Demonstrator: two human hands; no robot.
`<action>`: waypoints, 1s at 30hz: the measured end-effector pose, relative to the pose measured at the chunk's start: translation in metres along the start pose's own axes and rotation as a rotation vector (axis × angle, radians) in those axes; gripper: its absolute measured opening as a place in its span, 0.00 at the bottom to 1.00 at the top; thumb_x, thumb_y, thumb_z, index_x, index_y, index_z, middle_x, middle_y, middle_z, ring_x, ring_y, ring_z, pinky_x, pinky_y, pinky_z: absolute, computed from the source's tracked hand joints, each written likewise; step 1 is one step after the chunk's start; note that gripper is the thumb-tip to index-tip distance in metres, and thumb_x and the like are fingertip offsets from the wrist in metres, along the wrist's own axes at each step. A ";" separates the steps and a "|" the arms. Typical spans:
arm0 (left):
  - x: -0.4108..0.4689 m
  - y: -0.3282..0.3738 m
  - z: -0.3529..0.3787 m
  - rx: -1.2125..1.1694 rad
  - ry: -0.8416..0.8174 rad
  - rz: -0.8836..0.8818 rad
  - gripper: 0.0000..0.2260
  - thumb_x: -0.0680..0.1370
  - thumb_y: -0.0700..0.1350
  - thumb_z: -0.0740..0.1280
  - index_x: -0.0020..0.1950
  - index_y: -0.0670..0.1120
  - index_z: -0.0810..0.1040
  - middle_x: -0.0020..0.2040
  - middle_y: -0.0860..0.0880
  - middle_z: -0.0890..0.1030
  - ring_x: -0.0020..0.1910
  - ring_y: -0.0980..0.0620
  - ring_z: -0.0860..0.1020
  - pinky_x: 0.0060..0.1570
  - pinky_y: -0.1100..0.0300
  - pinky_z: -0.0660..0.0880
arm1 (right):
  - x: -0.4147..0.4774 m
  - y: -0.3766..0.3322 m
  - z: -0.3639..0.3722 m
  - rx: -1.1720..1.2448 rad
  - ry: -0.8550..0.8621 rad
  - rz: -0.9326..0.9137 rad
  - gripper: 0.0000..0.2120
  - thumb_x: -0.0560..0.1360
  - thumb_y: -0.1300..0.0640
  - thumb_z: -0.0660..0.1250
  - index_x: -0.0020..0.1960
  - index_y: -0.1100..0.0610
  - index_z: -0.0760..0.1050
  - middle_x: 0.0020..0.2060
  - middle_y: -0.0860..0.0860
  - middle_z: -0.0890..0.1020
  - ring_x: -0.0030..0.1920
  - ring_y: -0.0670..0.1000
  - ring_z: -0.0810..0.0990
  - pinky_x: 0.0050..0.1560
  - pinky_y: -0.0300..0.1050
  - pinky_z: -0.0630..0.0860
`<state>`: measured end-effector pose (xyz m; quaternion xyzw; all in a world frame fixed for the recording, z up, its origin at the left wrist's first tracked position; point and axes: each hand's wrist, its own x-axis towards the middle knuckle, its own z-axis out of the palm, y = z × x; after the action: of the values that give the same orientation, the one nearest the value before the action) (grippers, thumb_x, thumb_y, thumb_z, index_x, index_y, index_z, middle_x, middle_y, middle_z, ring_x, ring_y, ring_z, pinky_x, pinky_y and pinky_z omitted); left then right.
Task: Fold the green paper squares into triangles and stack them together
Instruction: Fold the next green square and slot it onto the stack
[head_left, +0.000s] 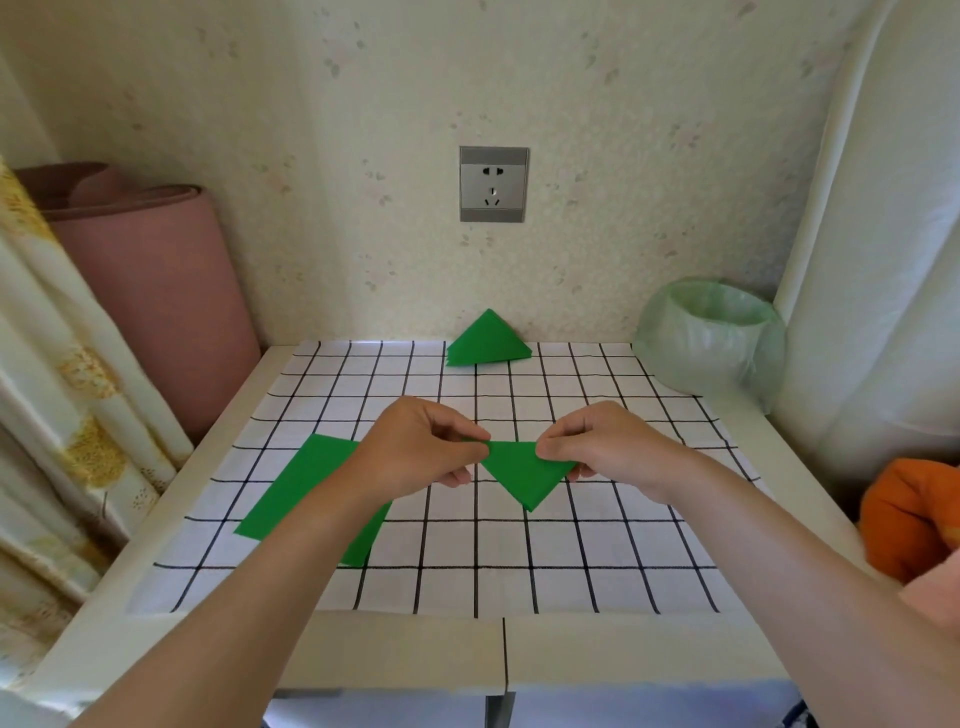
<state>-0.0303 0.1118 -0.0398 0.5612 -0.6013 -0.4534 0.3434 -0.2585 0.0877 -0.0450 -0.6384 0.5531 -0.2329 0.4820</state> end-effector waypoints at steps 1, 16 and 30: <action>0.002 -0.004 0.002 0.041 0.001 -0.014 0.04 0.72 0.36 0.74 0.45 0.43 0.86 0.36 0.44 0.85 0.33 0.49 0.83 0.39 0.58 0.82 | 0.002 0.003 0.002 -0.016 -0.004 0.013 0.03 0.74 0.57 0.73 0.44 0.55 0.86 0.39 0.48 0.86 0.39 0.47 0.80 0.42 0.39 0.78; 0.022 -0.034 0.023 0.622 -0.036 0.006 0.04 0.72 0.43 0.71 0.41 0.52 0.83 0.37 0.58 0.80 0.40 0.60 0.79 0.41 0.66 0.77 | 0.020 0.020 0.033 -0.733 0.085 -0.044 0.05 0.74 0.45 0.67 0.44 0.44 0.79 0.42 0.40 0.81 0.47 0.46 0.78 0.57 0.48 0.72; 0.021 -0.039 0.041 0.780 -0.113 0.268 0.13 0.75 0.32 0.66 0.52 0.47 0.84 0.52 0.50 0.76 0.53 0.52 0.74 0.53 0.62 0.72 | 0.012 0.026 0.047 -0.977 0.258 -0.326 0.08 0.75 0.44 0.65 0.50 0.44 0.80 0.47 0.44 0.77 0.51 0.49 0.75 0.57 0.49 0.67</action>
<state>-0.0566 0.0995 -0.0928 0.5404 -0.8136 -0.1727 0.1275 -0.2283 0.0954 -0.0903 -0.8323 0.5456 -0.0965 0.0142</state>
